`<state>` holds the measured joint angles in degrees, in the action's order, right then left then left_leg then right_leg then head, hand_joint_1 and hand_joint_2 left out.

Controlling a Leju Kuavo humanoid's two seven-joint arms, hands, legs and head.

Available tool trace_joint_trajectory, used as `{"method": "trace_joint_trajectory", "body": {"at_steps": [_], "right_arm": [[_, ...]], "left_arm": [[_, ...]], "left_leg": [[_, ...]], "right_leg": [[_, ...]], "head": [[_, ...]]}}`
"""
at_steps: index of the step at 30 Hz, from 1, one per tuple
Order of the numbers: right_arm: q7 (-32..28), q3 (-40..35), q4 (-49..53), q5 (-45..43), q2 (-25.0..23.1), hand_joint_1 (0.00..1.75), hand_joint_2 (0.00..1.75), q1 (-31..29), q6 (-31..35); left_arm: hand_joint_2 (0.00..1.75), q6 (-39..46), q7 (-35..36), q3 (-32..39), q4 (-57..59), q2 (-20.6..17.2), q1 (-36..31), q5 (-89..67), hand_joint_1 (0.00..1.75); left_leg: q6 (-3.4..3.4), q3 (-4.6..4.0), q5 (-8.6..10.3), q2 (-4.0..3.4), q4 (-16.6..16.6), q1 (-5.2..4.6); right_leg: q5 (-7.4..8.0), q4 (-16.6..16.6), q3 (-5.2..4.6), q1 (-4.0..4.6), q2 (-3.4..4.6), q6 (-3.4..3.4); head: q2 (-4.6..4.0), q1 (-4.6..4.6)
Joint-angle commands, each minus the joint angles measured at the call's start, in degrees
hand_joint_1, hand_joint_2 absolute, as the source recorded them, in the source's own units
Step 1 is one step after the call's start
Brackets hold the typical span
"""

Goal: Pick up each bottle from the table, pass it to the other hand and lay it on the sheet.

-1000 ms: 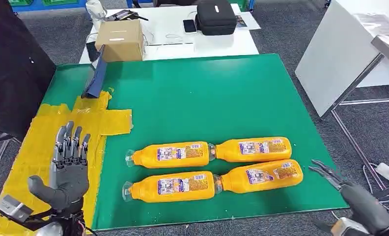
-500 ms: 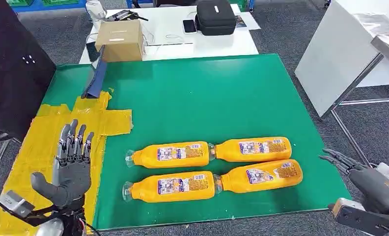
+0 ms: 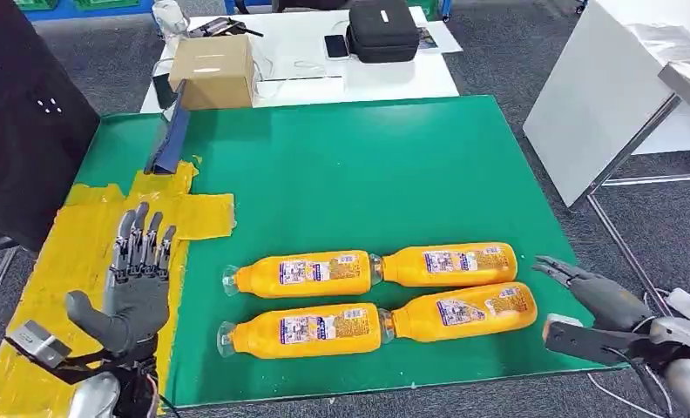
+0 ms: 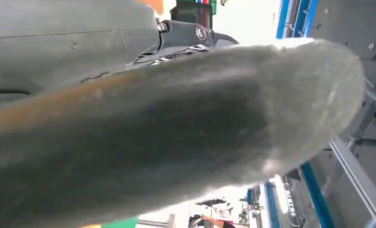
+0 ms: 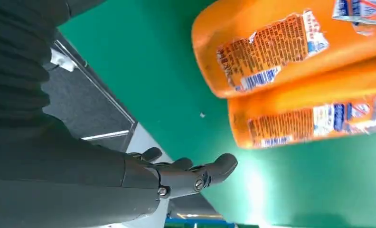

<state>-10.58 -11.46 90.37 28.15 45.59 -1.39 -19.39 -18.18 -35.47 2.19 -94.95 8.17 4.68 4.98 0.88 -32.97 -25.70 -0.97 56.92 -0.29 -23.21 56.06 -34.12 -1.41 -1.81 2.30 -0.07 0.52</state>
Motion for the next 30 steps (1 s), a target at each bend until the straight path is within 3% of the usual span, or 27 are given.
{"method": "trace_joint_trajectory", "body": {"at_steps": [1, 13, 24, 28, 29, 30], "right_arm": [[0.1, -16.1, -10.8, 0.8, -4.7, 0.00, 1.75, -11.5, 0.8], [0.3, -21.7, -11.5, 1.8, -6.5, 0.00, 1.75, -13.5, 2.1], [0.6, -25.2, -9.5, 1.5, -4.3, 0.00, 1.75, -14.4, 1.7], [2.1, -31.2, -6.9, -0.5, 1.2, 0.03, 1.75, -16.8, -1.4], [2.5, -32.2, -6.4, -0.8, 2.4, 1.08, 1.75, -16.9, -2.1], [2.7, -32.8, -6.4, -0.6, 3.0, 1.61, 1.75, -16.4, -2.2]], "left_arm": [[0.00, -0.1, 0.3, -0.5, 4.3, -1.3, -1.5, 0.3, 0.00], [0.00, 0.4, 0.7, -0.5, 4.1, -0.9, -1.3, 0.2, 0.00], [0.00, 0.7, 0.8, -0.5, 4.0, -0.8, -1.3, 0.3, 0.00], [0.00, 0.9, 1.0, -0.7, 4.6, -0.8, -1.7, 0.6, 0.00], [0.00, 0.9, 1.0, -0.9, 4.9, -0.8, -2.0, 0.7, 0.00], [0.00, 1.0, 1.0, -1.0, 5.1, -0.8, -2.2, 0.7, 0.00]], "left_leg": [[-0.11, 0.26, -0.03, -0.16, -0.1, 0.18], [-0.08, 0.11, -0.02, 0.04, -0.1, 0.13], [-0.10, 0.12, -0.03, 0.08, 0.0, 0.13], [-0.07, 0.08, -0.02, 0.11, 0.0, 0.08], [-0.09, 0.10, -0.05, 0.14, 0.0, 0.10], [-0.06, 0.07, -0.02, 0.16, 0.0, 0.04]], "right_leg": [[0.09, -0.2, 0.26, 0.16, 0.38, -0.17], [0.05, -0.1, 0.17, 0.10, 0.17, -0.13], [0.03, -0.1, 0.18, 0.11, 0.20, -0.16], [0.01, 0.0, 0.13, 0.06, 0.12, -0.13], [-0.01, 0.0, 0.15, 0.07, 0.15, -0.16], [-0.01, 0.0, 0.12, 0.02, 0.07, -0.12]], "head": [[0.00, 0.00], [0.00, -0.02], [0.00, -0.02], [0.00, -0.02], [0.00, 0.00], [0.00, -0.02]]}}
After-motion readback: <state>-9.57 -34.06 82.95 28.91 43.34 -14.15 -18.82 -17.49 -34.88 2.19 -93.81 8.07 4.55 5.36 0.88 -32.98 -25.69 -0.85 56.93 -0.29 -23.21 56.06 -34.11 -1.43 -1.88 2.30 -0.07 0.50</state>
